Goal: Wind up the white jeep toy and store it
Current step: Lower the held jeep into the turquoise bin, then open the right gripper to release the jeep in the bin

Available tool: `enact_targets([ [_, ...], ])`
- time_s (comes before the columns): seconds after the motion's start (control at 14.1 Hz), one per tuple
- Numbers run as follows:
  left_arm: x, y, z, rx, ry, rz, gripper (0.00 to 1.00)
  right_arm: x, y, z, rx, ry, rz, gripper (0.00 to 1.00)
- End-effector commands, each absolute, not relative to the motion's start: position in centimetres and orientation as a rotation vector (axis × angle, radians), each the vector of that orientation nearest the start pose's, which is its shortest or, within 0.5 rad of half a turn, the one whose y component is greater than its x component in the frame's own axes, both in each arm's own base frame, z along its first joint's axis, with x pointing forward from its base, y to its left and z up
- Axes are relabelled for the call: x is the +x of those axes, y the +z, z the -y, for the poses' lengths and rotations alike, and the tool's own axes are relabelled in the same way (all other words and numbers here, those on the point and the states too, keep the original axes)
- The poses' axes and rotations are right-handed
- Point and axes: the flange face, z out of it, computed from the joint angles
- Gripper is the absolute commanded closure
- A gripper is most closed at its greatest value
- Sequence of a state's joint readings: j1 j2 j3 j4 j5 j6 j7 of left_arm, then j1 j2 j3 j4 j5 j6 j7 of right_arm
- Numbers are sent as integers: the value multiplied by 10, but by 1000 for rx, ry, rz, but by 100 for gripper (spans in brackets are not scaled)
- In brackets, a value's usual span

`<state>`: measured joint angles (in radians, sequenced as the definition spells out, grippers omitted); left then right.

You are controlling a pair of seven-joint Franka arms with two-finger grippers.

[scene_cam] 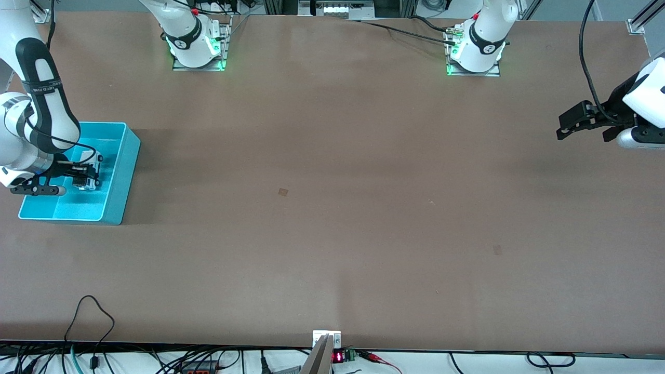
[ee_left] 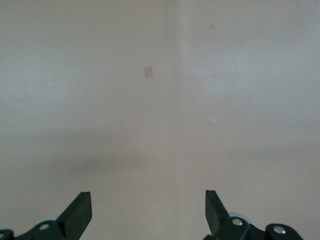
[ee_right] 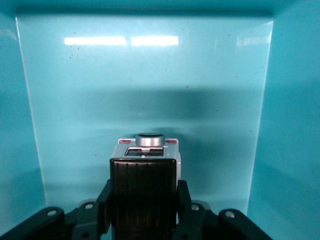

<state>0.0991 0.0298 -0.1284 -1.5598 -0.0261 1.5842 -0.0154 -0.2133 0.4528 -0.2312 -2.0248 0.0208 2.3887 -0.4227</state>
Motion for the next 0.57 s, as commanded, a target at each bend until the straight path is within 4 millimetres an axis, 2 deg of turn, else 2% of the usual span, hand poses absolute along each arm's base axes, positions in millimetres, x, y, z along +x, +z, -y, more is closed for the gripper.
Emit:
enact_targets([
  [0.0, 559, 621, 19, -3183, -6, -29, 0, 540, 222, 259, -3182, 159, -11, 96],
  [0.35, 559, 621, 19, -3185, -9, -26, 0, 539, 219, 259, -3182, 165, -11, 96],
  [0.42, 559, 621, 19, -3184, -11, -26, 0, 540, 218, 258, -3181, 167, -8, 93],
  [0.5, 559, 621, 19, -3184, -11, -26, 0, 540, 218, 258, -3181, 167, -8, 83],
])
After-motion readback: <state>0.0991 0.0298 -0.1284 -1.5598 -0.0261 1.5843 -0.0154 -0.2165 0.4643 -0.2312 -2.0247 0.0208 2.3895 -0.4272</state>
